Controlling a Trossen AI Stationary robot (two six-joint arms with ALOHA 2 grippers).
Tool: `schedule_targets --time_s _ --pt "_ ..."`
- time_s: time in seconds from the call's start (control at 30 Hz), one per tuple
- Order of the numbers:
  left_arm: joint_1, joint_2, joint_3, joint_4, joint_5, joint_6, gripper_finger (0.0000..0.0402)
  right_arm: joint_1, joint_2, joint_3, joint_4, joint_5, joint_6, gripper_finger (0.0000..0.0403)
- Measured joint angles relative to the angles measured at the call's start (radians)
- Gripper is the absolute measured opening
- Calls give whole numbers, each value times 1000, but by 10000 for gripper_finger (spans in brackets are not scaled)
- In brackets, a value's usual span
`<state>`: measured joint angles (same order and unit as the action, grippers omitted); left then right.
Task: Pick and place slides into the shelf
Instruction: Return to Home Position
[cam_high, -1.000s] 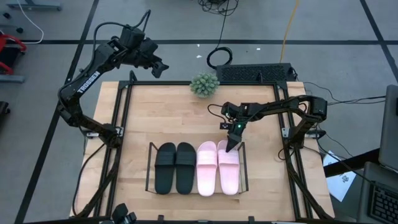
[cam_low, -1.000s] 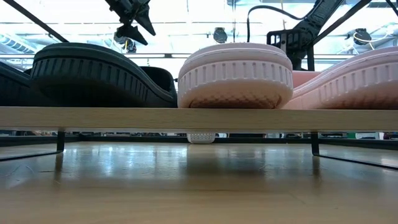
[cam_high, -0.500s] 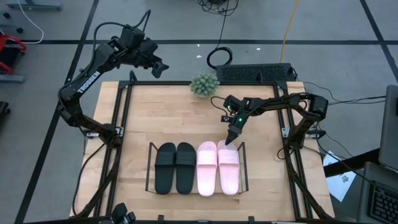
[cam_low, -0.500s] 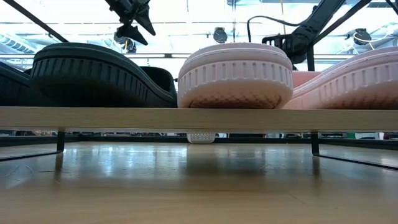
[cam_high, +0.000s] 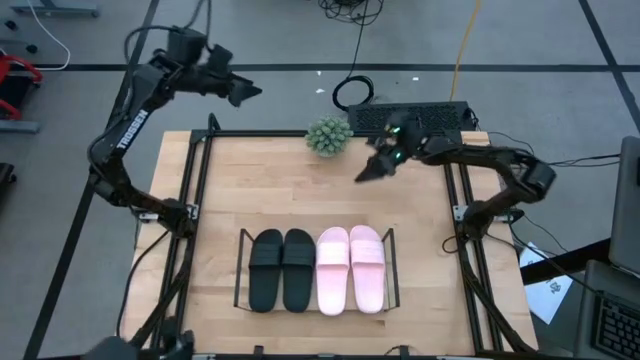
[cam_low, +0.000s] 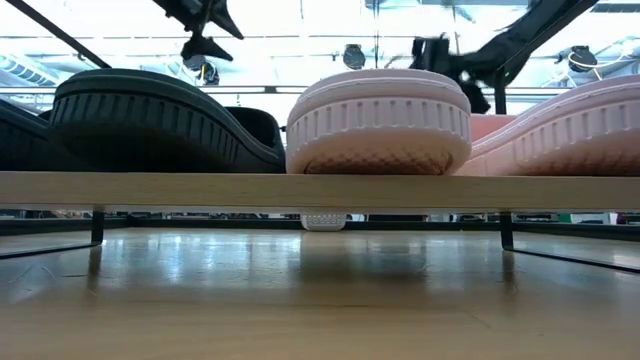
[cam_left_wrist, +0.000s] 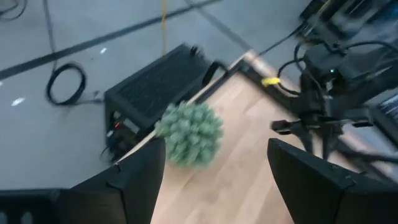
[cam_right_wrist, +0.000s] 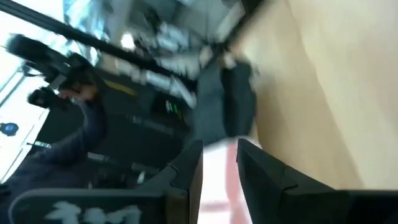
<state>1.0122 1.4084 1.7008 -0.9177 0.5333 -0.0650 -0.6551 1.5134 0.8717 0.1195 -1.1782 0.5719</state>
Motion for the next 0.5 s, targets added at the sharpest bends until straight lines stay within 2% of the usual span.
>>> schedule_targets --time_s 0.27,0.5 --pt "133 -122 0 105 148 -145 285 -136 -251 1 362 -1 217 91" --pt "181 -325 0 169 243 -284 285 -205 -430 1 402 -1 174 91"
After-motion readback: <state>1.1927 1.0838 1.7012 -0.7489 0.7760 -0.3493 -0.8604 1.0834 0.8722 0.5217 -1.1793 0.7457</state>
